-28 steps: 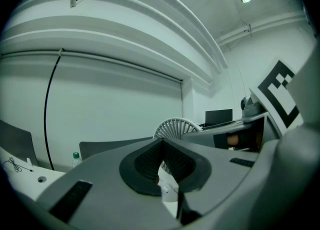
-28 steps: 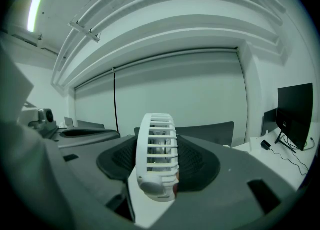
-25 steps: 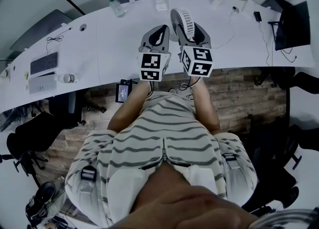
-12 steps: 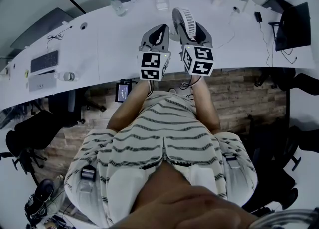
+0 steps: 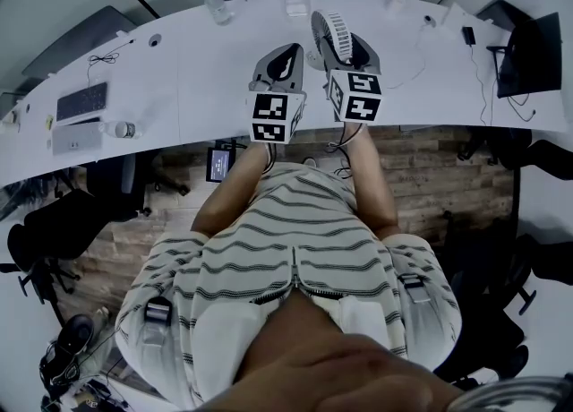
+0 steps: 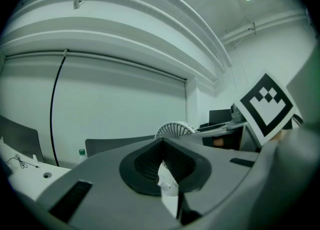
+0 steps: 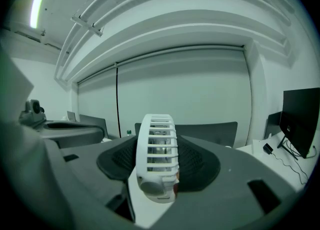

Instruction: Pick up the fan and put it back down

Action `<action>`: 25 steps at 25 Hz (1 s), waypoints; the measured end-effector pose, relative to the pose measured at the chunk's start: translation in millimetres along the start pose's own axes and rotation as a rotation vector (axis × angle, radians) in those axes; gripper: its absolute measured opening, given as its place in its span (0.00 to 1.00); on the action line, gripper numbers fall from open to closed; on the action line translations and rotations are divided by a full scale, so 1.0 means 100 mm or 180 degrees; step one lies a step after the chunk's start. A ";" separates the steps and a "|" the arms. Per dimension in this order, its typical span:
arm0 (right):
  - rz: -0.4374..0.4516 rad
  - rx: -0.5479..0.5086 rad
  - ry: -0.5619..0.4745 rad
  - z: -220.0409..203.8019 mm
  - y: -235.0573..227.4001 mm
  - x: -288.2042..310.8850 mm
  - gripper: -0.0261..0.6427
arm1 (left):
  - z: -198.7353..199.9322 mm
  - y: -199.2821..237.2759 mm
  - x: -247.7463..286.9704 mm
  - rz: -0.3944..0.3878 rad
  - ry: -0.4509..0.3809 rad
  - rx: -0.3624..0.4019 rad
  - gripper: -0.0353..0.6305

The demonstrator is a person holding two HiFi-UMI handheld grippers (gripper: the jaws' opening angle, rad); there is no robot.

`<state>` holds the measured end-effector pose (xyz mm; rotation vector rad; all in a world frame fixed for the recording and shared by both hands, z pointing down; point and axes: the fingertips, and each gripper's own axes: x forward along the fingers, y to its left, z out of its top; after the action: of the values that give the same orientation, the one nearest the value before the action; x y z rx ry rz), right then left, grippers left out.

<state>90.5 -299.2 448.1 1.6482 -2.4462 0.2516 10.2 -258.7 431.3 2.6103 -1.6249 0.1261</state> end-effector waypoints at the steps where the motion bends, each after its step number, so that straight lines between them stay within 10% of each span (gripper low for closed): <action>1: 0.0016 -0.0007 0.0022 -0.02 0.00 0.03 0.37 | -0.01 0.01 0.00 0.0009 0.0005 -0.0001 0.06; 25: 0.0678 -0.0534 0.0838 -0.58 -0.11 1.04 0.37 | -0.17 0.20 -0.02 0.0155 0.0133 -0.0127 0.06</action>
<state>65.4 -382.4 529.7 1.2049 -2.3674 0.2653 -9.0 -264.2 447.9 2.5226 -1.6602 0.1483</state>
